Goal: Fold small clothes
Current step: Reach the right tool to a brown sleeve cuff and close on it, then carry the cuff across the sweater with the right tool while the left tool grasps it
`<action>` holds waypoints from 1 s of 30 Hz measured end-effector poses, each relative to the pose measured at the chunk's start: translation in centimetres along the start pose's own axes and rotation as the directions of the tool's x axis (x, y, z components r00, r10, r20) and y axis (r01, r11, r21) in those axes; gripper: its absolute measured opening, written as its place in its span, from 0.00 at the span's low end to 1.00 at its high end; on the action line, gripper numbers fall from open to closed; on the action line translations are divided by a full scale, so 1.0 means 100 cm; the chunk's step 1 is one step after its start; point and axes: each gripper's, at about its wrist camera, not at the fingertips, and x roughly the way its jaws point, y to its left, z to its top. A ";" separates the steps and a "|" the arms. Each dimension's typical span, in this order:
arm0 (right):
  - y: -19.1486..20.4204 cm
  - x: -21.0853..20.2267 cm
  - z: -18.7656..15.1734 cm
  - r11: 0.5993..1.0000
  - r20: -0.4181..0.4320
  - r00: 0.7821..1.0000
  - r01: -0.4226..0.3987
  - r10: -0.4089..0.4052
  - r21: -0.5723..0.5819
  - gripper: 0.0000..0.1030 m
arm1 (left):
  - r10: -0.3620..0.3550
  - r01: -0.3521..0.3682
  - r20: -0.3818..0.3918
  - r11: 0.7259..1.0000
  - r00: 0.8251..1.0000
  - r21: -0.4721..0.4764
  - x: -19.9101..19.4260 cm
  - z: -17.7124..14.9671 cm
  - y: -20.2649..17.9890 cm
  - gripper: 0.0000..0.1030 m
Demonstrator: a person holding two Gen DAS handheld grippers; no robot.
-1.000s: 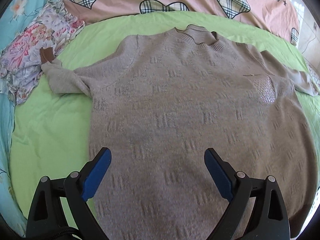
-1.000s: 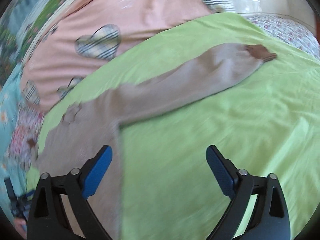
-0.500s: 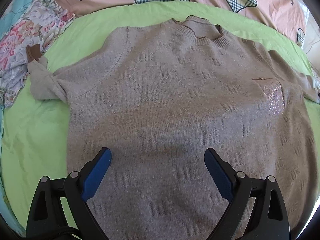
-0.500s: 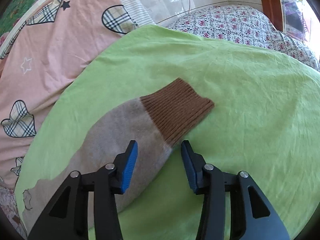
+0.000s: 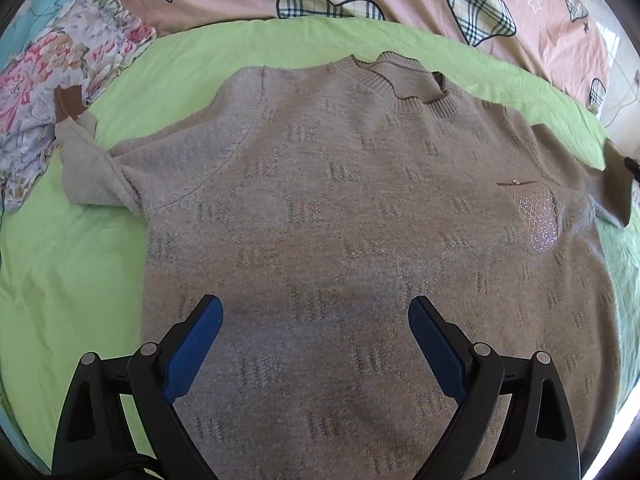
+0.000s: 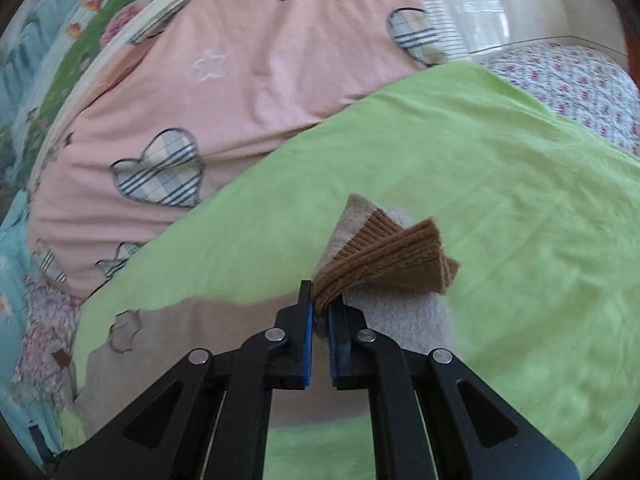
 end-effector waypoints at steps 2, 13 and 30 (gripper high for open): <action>0.044 0.009 -0.014 0.994 -0.048 0.994 -0.098 0.096 -0.046 0.07 | -0.006 0.006 0.006 1.000 1.000 -0.014 -0.003 -0.001 0.006 0.92; 0.252 0.097 -0.127 0.853 -0.410 0.803 -0.511 0.433 -0.101 0.07 | -0.092 0.096 0.051 0.993 0.994 -0.075 -0.017 -0.008 0.038 0.92; 0.256 0.134 -0.167 0.845 -0.497 0.720 -0.532 0.485 0.054 0.57 | -0.236 0.237 0.016 0.971 0.972 -0.043 0.029 0.032 0.007 0.92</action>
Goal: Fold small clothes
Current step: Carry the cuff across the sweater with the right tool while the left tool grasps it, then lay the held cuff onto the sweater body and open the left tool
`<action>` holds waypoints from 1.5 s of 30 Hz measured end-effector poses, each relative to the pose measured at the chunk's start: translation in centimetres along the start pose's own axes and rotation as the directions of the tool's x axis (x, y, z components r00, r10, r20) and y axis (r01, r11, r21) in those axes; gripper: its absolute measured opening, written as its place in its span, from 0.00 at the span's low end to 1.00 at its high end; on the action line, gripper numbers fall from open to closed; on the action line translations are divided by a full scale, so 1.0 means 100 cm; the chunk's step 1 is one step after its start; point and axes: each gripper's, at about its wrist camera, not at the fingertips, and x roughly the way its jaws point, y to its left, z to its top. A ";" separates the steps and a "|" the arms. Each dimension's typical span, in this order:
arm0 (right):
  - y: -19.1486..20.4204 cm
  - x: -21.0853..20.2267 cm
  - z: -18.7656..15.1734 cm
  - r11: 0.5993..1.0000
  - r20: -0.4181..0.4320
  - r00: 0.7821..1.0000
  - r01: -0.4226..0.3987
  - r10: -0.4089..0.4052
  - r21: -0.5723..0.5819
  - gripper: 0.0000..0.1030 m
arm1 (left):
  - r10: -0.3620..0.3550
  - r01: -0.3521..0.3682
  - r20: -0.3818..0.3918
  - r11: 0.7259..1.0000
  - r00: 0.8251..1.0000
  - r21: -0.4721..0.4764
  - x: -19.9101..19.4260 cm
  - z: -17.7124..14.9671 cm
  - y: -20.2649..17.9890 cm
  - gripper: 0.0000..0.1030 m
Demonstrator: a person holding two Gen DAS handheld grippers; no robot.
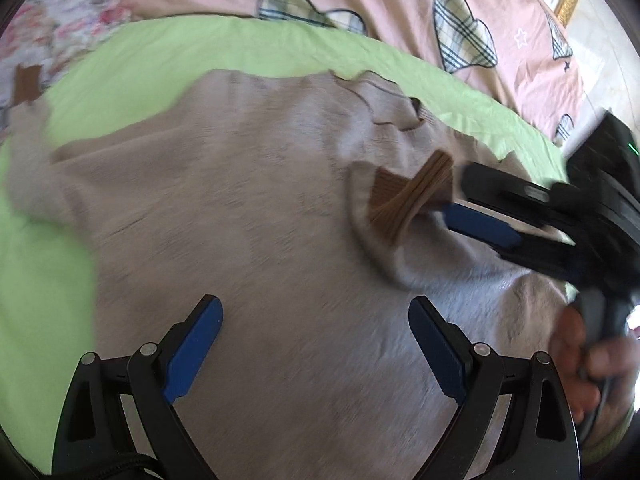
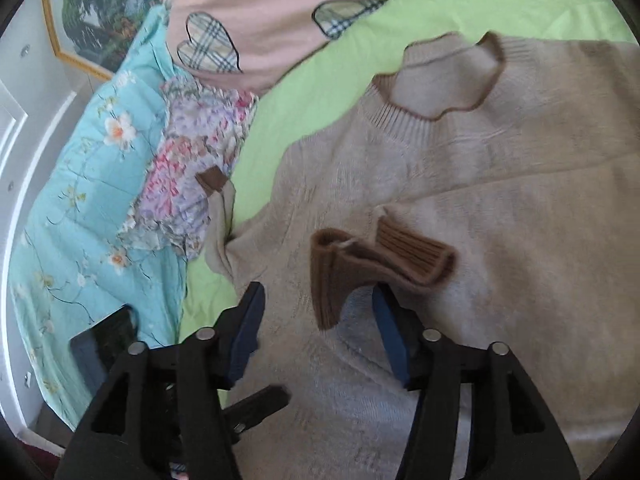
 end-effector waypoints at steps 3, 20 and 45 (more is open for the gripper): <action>-0.014 -0.038 -0.007 0.999 0.091 0.996 0.017 -0.022 0.047 0.57 | -0.032 0.033 -0.025 0.999 0.999 0.025 0.025 0.017 -0.015 0.92; -0.041 -0.137 -0.065 0.981 0.248 0.955 0.128 -0.162 0.146 0.60 | -0.149 0.155 0.067 0.983 0.987 -0.101 0.037 0.036 0.045 0.30; -0.122 -0.112 0.048 0.835 0.086 0.832 0.550 -0.548 0.000 0.09 | -0.013 0.013 0.157 1.000 0.988 0.002 0.024 0.042 0.049 0.05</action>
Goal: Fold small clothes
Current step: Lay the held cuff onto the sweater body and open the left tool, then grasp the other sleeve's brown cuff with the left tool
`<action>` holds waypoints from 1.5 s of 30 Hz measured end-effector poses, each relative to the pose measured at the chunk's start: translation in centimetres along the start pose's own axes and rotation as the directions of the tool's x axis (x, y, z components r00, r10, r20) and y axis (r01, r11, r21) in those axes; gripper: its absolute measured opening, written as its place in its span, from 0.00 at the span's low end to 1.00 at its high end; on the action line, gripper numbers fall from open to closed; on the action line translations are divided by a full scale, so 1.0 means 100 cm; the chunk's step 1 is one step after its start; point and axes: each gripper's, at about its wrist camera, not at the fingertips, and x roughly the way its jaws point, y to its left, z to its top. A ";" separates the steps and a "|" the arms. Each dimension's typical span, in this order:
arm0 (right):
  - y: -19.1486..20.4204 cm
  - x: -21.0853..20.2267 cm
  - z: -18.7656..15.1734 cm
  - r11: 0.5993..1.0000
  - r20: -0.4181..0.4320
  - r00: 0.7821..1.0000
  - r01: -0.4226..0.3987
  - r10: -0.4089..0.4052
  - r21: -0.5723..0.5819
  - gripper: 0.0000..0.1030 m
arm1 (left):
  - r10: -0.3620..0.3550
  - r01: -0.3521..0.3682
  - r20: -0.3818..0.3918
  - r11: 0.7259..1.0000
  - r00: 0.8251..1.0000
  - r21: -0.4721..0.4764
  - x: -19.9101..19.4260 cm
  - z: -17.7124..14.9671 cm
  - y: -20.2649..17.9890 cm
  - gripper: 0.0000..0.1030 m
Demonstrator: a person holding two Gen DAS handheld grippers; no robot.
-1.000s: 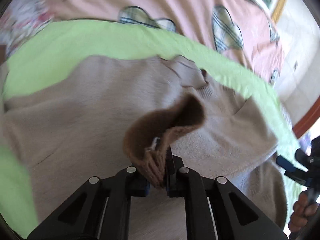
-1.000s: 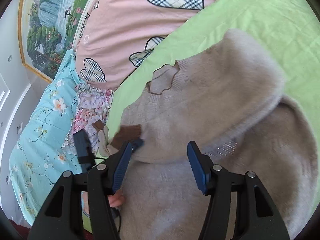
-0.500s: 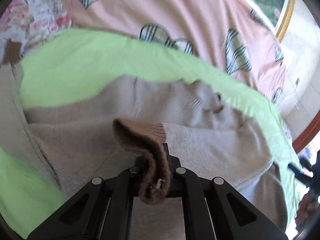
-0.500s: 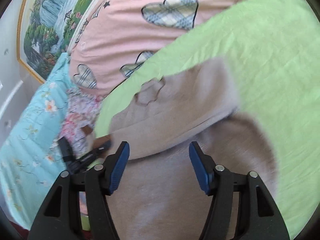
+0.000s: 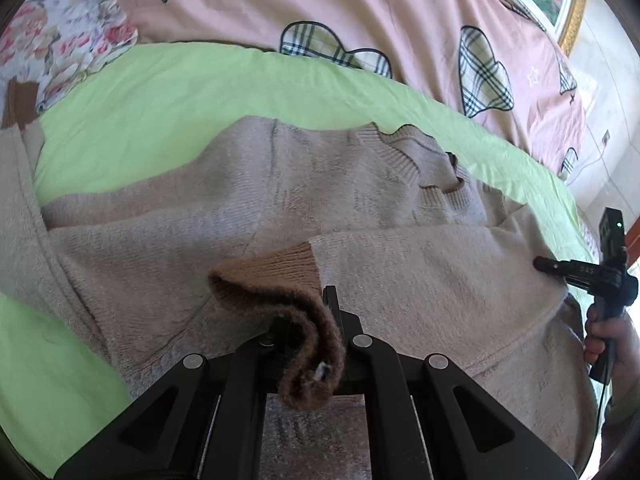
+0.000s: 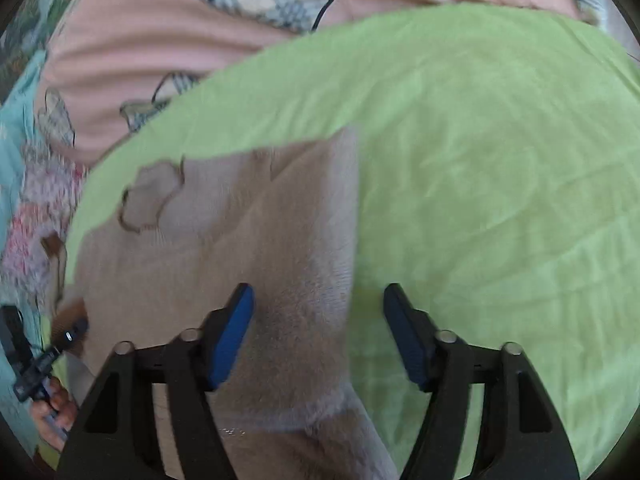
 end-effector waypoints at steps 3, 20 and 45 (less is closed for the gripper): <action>-0.011 -0.021 0.007 0.999 0.088 0.995 0.054 -0.053 -0.001 0.08 | -0.047 0.045 0.045 0.998 0.998 0.041 -0.009 0.004 -0.012 0.06; 0.033 -0.080 -0.054 0.998 0.154 0.987 -0.057 0.055 0.011 0.46 | 0.057 -0.056 0.018 0.998 0.998 -0.006 -0.034 -0.026 0.019 0.19; 0.123 -0.053 -0.163 0.958 -0.047 0.957 -0.287 0.288 0.015 0.51 | 0.223 -0.192 0.069 0.931 0.972 -0.311 -0.087 0.025 0.178 0.66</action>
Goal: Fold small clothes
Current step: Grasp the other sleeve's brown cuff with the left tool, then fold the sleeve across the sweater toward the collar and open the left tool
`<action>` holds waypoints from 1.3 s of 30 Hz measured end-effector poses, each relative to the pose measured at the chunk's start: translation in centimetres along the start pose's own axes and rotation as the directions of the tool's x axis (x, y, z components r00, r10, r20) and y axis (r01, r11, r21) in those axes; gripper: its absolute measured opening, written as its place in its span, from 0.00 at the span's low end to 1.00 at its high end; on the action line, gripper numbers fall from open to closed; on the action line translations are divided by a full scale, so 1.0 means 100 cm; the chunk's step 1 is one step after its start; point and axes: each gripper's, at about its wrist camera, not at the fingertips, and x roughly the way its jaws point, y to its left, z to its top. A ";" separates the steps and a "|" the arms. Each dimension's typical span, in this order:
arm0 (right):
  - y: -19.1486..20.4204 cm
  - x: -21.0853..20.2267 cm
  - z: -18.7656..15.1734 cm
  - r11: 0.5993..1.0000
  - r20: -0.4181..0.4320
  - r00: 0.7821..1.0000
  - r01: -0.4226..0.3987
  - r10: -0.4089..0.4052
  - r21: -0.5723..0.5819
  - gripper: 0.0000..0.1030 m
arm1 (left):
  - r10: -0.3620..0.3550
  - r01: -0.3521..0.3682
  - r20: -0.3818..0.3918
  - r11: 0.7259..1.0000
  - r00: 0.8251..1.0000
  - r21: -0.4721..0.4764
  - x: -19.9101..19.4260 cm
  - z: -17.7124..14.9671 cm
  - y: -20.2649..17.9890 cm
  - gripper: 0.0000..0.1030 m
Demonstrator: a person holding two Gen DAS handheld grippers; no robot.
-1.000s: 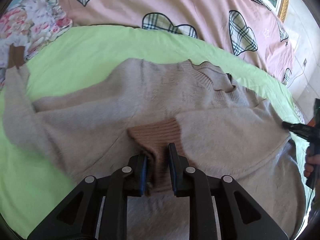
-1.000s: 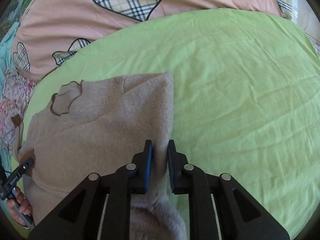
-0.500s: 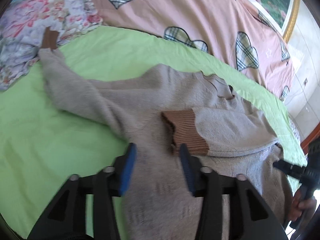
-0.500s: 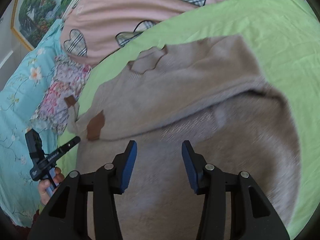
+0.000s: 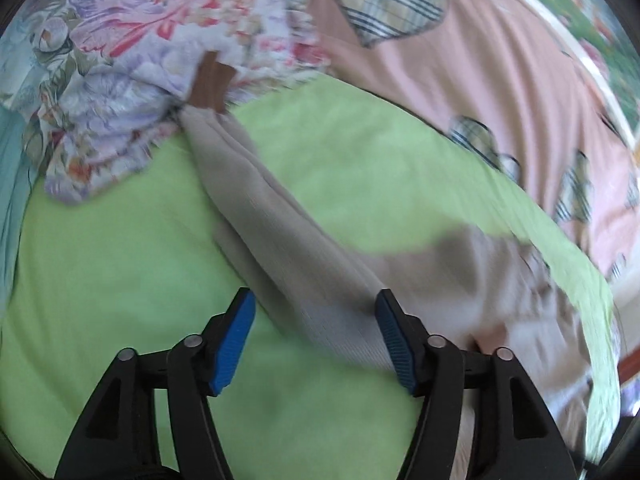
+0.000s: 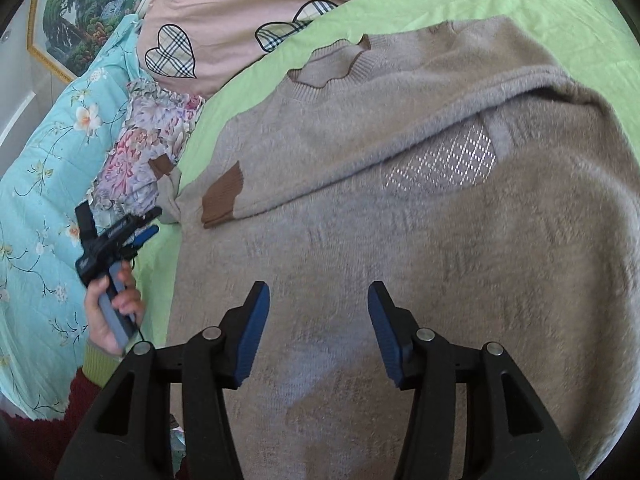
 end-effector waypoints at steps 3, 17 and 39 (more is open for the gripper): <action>0.000 0.000 -0.002 1.000 -0.007 1.000 0.003 -0.003 0.001 0.51 | 0.025 -0.026 -0.015 0.997 1.000 -0.077 0.024 0.037 0.024 0.66; -0.003 0.007 0.005 1.000 -0.017 1.000 0.021 -0.021 0.001 0.51 | 0.121 -0.117 0.019 0.982 0.992 -0.145 0.079 0.109 0.057 0.08; -0.031 -0.059 -0.007 0.996 0.147 0.988 0.043 -0.055 0.079 0.51 | -0.355 0.342 -0.074 0.795 0.932 0.500 -0.004 -0.087 -0.290 0.07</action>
